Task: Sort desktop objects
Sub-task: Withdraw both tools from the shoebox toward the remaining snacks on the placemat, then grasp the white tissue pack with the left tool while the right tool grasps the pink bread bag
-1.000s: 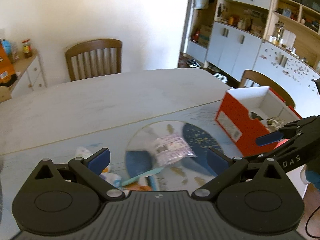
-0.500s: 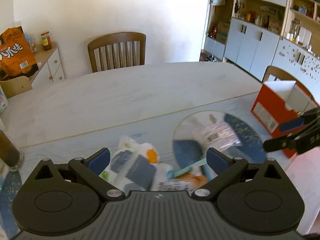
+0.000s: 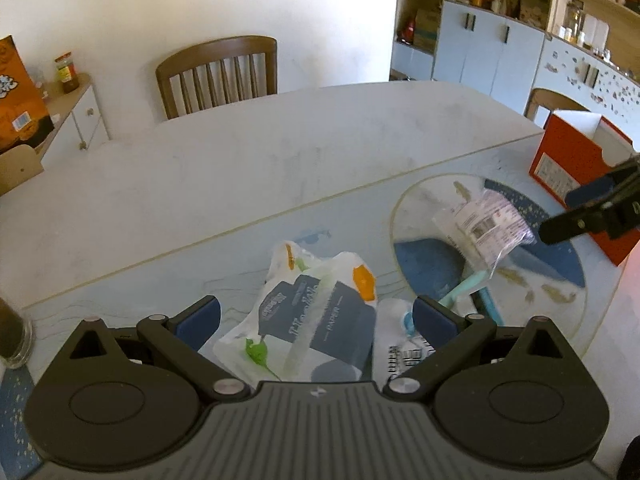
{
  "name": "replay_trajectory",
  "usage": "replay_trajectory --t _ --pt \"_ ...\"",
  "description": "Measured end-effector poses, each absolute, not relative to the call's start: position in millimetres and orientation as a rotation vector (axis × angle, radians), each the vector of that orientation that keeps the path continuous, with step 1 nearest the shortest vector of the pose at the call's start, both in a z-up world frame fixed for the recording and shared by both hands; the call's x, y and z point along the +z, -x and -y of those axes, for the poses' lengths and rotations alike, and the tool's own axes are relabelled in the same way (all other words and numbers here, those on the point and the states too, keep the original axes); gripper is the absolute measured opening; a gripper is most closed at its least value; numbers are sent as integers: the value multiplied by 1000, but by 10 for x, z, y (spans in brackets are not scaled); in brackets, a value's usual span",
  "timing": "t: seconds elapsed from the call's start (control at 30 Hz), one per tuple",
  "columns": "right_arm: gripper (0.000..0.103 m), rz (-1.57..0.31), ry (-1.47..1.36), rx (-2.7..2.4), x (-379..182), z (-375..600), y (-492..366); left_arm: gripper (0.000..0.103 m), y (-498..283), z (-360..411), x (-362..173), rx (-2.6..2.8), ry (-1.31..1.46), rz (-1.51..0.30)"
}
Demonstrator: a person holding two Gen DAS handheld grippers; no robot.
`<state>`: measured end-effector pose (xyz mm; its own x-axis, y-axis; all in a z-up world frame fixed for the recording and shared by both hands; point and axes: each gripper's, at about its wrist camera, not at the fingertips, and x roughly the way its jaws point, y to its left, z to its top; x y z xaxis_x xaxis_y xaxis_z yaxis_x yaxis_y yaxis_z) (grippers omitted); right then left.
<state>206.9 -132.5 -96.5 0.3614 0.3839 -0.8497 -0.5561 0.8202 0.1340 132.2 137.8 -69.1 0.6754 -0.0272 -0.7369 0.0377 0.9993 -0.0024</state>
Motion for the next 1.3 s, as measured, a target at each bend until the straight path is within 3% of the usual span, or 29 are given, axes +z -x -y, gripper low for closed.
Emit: replay_trajectory --t 0.4,1.3 --pt "100 -1018 231 599 -1237 981 -2317 103 -1515 -1531 -970 -109 6 -866" --pt "99 -1085 286 555 -1653 793 -2469 100 -1647 -1529 -1268 -115 -24 -884"
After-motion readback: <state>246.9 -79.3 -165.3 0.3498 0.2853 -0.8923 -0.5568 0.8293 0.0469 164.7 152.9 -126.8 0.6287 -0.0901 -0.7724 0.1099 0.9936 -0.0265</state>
